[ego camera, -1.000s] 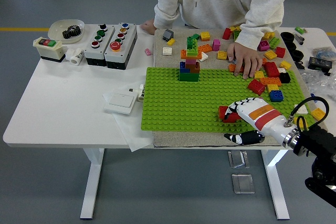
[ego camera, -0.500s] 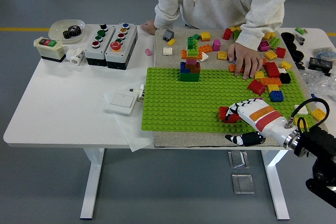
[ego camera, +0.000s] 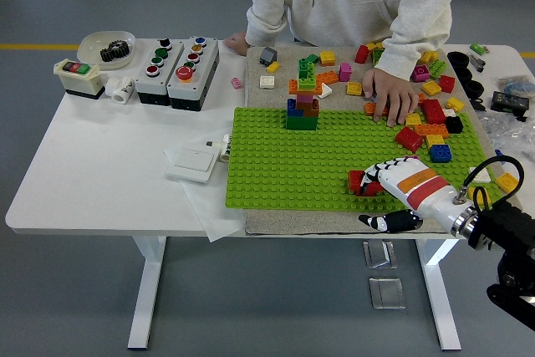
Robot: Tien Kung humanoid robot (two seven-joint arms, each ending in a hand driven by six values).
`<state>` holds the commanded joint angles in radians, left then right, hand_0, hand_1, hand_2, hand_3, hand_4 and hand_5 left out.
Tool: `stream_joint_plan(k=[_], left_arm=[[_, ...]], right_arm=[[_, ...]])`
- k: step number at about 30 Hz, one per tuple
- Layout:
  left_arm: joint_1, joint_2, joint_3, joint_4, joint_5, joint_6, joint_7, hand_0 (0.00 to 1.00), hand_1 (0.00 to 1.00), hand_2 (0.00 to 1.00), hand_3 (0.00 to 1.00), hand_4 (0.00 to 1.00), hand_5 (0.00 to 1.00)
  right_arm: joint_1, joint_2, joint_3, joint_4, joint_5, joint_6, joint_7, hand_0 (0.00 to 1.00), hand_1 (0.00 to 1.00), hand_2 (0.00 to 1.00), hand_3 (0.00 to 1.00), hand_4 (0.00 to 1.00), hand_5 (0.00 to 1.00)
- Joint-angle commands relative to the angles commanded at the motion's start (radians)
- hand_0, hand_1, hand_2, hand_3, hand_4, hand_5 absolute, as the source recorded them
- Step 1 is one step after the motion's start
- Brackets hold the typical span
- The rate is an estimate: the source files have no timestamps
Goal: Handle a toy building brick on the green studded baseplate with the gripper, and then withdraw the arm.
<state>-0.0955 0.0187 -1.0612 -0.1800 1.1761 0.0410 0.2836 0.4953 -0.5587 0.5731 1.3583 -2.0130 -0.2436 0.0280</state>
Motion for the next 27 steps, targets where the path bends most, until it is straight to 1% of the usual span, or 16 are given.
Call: stream_joint_plan(k=[14, 24, 27], left_arm=[[0.002, 0.000, -0.006, 0.000, 0.003, -0.001, 0.000, 0.778, 0.715, 0.678, 0.564, 0.589, 0.605], [0.002, 0.001, -0.005, 0.000, 0.001, 0.000, 0.000, 0.778, 0.714, 0.677, 0.564, 0.590, 0.607], [0.002, 0.001, -0.007, 0.000, 0.003, 0.000, 0.000, 0.778, 0.714, 0.677, 0.564, 0.590, 0.607]], right_arm=[[-0.007, -0.020, 0.054, 0.064, 0.017, -0.013, 0.006, 0.685, 0.657, 0.710, 0.594, 0.812, 0.416], [-0.008, -0.021, 0.066, 0.077, 0.042, -0.017, 0.007, 0.680, 0.655, 0.708, 0.593, 0.813, 0.415], [-0.012, -0.021, 0.092, 0.070, 0.048, -0.023, 0.006, 0.680, 0.655, 0.708, 0.593, 0.813, 0.415]])
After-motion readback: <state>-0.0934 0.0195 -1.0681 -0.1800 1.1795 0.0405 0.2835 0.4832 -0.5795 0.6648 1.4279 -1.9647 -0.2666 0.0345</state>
